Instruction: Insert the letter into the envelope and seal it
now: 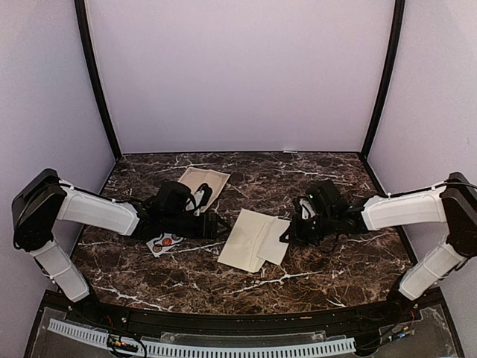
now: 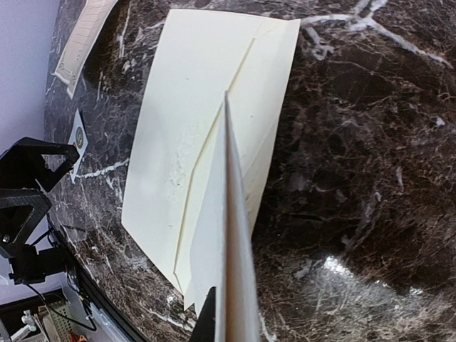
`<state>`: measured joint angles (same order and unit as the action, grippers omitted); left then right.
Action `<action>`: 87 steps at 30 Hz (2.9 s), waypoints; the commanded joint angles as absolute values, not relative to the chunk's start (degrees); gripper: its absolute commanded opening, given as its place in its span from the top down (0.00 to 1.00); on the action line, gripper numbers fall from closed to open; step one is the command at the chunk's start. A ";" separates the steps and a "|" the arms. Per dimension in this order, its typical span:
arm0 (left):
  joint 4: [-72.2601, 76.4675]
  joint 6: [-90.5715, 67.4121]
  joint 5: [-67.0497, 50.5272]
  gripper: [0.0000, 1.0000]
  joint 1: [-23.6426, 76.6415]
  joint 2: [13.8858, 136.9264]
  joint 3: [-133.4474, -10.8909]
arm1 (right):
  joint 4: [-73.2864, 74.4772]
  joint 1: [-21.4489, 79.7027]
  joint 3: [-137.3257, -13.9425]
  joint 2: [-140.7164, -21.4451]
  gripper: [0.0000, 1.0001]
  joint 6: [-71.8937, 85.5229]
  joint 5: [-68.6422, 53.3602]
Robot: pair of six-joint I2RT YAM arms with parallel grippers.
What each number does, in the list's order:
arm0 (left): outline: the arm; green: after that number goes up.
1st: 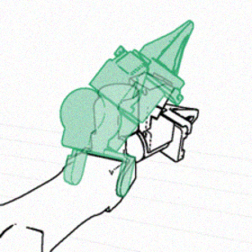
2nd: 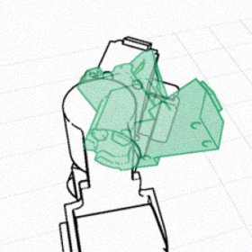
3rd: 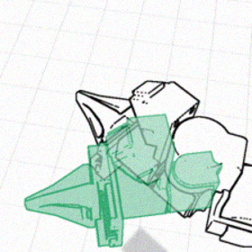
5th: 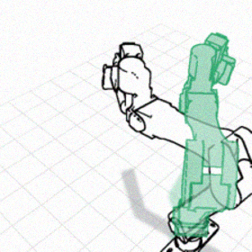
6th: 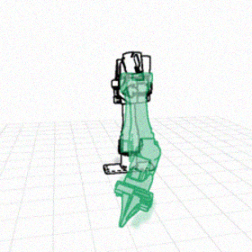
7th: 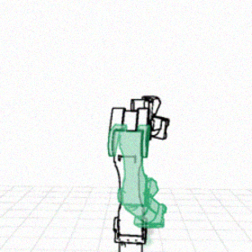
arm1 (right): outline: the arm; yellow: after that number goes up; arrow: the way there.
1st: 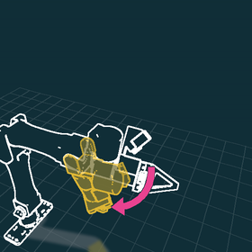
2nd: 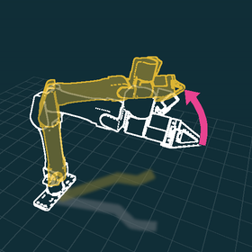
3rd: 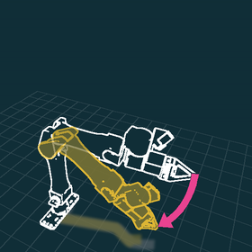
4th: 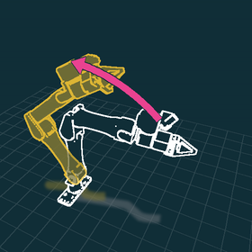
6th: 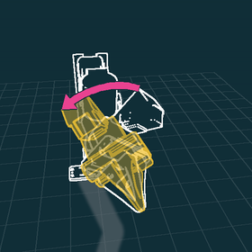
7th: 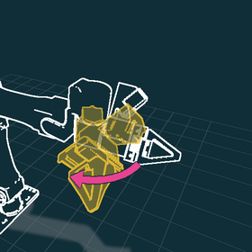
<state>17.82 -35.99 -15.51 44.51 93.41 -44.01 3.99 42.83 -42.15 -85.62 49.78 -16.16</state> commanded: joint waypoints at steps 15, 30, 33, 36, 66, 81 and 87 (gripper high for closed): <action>17.60 -32.75 -16.14 0.37 44.30 102.14 -47.66 | 4.67 40.08 -45.38 -94.05 1.00 46.60 -19.40; 18.47 -32.79 -18.14 0.45 44.30 105.27 -47.82 | 4.05 40.46 -50.06 -99.88 1.00 44.65 -21.24; 18.73 -33.01 -18.54 0.45 44.27 105.45 -47.81 | 4.73 40.97 -51.51 -100.58 1.00 44.14 -21.36; 19.01 -33.08 -18.98 0.45 44.27 105.61 -47.81 | 5.65 41.43 -52.88 -101.22 1.00 43.56 -20.99; 19.11 -32.07 -21.90 0.47 44.56 106.17 -48.63 | 6.50 42.43 -60.28 -109.07 1.00 39.91 -25.60; 18.33 -32.17 -18.41 0.49 44.91 102.95 -46.60 | 13.73 42.89 -67.40 -110.70 0.86 34.08 -24.45; 15.79 -33.54 -14.98 0.47 44.84 93.86 -43.56 | 18.37 42.85 -66.08 -103.30 0.50 33.41 -19.37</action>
